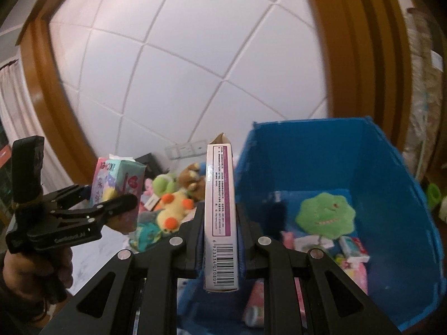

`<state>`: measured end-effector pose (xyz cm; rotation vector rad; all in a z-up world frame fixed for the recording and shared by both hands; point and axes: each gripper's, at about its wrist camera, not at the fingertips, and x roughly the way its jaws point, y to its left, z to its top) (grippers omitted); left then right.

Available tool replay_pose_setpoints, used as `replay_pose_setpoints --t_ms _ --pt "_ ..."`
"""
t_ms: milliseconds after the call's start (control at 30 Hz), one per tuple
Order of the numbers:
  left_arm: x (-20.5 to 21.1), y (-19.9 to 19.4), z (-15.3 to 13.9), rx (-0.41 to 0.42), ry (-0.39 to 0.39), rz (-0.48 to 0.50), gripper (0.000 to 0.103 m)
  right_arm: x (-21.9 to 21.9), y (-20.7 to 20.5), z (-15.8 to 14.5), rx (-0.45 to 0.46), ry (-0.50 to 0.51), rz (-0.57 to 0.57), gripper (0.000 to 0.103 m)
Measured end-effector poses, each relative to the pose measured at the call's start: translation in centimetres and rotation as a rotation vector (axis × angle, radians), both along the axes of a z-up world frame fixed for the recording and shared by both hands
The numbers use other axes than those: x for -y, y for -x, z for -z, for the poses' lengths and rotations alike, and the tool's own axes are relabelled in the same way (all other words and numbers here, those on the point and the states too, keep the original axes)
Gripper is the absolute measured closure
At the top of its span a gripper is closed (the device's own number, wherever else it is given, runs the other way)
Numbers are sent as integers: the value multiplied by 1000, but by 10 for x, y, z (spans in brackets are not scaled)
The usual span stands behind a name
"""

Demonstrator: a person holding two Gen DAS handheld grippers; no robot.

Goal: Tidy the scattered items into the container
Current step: 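Carry the Kotex pack and medicine box over the blue crate with both tools, then open both tools to drop the Kotex pack and medicine box into the crate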

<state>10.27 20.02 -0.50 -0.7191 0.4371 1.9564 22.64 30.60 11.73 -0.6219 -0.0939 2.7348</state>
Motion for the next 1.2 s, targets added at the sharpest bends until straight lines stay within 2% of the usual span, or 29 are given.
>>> replay_pose_setpoints --t_ms 433,667,800,833,867,900,933,967,1200 --pt "-87 -37 7 17 18 175 38 -67 -44 -23 -36 45 192 85" --pt "-120 -55 15 47 22 257 38 -89 -65 -23 -36 48 279 85" --pt "-128 -59 12 91 -19 292 37 -95 -71 -22 -35 47 312 84" --pt "-130 -58 12 109 -31 294 34 -95 -73 -22 -41 40 322 76" --pt "-131 -56 11 123 -32 286 22 -96 -75 -23 -47 28 340 39" --pt "-131 -52 9 126 -39 265 15 -97 -75 -24 -51 23 353 11" --pt "-131 -49 8 126 -49 248 6 -99 -77 -25 -63 28 353 5" --pt "-130 -45 8 125 -53 230 5 -100 -78 -26 -79 29 350 0" --pt "-109 -18 16 145 -28 172 5 -106 -73 -23 -76 66 353 0"
